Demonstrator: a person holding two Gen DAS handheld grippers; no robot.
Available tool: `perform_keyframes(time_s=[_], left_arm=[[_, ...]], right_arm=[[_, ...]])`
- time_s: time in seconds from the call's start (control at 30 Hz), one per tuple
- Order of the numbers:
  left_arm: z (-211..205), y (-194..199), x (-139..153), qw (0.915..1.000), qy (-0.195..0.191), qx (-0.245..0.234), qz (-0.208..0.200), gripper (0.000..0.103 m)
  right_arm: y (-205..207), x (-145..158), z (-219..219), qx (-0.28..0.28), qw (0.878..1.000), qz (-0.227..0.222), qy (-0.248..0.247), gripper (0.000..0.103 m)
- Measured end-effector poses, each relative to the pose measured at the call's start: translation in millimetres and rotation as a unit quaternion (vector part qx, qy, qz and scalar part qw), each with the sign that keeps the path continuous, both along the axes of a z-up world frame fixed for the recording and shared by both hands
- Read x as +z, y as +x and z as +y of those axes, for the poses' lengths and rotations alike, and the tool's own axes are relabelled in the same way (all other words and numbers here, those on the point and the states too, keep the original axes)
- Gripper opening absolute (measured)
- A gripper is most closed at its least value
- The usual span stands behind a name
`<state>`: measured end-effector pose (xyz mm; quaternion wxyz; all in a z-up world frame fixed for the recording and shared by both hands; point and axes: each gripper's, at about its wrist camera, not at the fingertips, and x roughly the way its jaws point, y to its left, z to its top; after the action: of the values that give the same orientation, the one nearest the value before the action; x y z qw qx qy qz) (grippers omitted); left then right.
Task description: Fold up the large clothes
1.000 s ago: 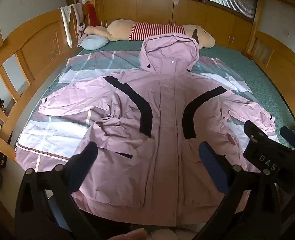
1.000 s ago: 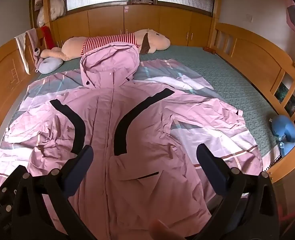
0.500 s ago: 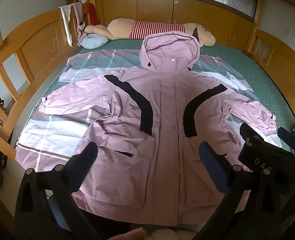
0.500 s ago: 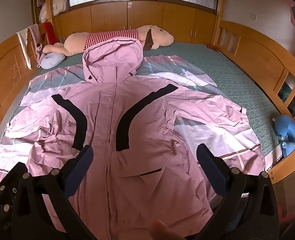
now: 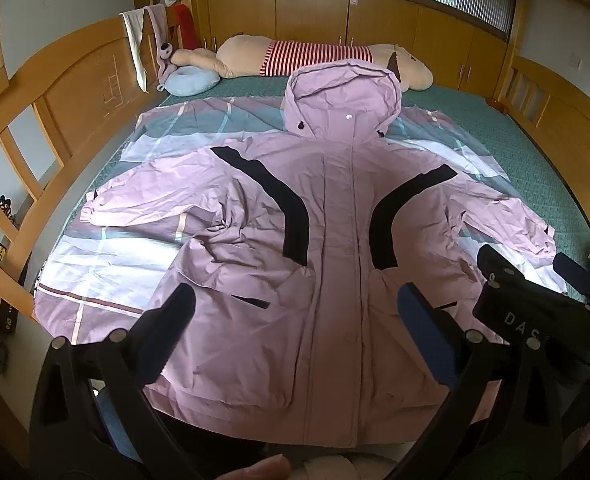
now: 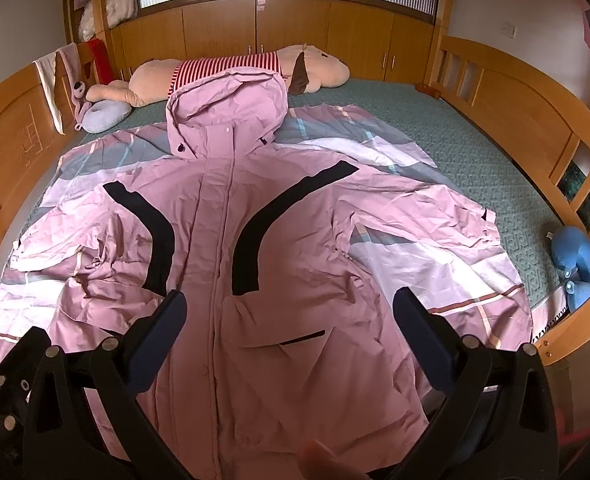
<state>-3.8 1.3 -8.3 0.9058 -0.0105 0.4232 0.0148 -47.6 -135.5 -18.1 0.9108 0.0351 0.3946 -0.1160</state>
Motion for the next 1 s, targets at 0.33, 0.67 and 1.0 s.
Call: perform_keyframes(time_s=[0.33,0.67,1.0], left_arm=[[3.5,1.4,-3.1,1.0000,-0.004,0.003,0.002,0.101],[2.4,1.7,-4.5,1.0000,-0.004,0.003,0.003,0.101],[2.4,1.4,-5.1,1.0000,-0.004,0.003,0.003,0.101]], right_arm=[[1.5,-4.4,1.3,0.004,1.000,0.004,0.000,0.102],[0.8,-5.3,1.9,0.003,1.000,0.003,-0.001,0.102],[0.2,-8.9,1.0,0.004,1.000,0.007,0.002,0.102]])
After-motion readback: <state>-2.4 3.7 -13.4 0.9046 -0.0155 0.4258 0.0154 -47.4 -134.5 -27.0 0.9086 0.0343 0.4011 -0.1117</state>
